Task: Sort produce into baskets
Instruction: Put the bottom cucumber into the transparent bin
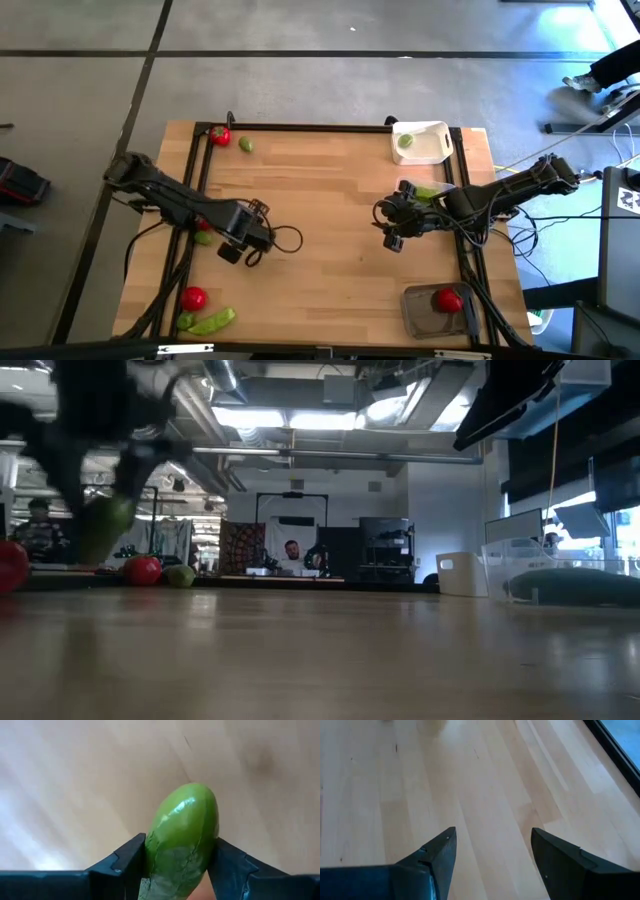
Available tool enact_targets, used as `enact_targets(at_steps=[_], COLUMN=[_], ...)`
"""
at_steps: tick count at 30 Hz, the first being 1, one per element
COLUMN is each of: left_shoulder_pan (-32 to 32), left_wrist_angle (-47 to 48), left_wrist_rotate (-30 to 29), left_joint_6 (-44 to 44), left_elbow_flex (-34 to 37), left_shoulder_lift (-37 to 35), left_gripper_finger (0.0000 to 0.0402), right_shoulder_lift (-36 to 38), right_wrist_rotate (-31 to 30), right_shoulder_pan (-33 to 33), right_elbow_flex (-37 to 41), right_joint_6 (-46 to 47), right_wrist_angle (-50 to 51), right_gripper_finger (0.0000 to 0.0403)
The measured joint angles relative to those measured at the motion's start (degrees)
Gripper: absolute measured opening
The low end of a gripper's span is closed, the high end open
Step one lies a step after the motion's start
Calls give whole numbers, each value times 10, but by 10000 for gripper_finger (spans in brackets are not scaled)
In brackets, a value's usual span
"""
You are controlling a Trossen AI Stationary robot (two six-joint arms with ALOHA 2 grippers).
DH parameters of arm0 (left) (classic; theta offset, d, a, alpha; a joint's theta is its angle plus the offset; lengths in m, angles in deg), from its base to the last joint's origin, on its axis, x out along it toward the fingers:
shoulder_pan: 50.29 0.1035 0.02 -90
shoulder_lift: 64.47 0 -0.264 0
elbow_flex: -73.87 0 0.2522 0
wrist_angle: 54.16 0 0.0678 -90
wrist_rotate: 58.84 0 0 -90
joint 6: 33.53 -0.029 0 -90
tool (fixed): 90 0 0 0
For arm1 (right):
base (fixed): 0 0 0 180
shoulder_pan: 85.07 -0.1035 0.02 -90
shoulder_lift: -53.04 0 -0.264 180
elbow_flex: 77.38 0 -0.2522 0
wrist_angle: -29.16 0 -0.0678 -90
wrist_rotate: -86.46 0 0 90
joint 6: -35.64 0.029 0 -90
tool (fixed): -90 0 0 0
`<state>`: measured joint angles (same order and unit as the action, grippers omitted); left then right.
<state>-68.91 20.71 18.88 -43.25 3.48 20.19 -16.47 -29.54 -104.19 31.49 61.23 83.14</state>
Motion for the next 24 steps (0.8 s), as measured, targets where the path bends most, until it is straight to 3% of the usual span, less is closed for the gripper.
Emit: enact_targets(at_steps=[10,19,24], left_shoulder_pan=[43,83,99], left_wrist_angle=[-81,-223,-314], left_wrist_rotate=[-19,-19,-19], left_joint_6=[95,114,103], left_elbow_flex=[-48,-48,-48], left_shoulder_lift=[-106,-142,-142], left_gripper_finger=[180,182,182], right_shoulder_lift=[0,-47,-86], right_wrist_rotate=[-5,-47,-76], right_shoulder_pan=[0,5,11], right_elbow_flex=[0,0,0], right_joint_6=[-1,-28,-84], right_wrist_angle=[-50,-87,-152], right_gripper_finger=[244,354,375])
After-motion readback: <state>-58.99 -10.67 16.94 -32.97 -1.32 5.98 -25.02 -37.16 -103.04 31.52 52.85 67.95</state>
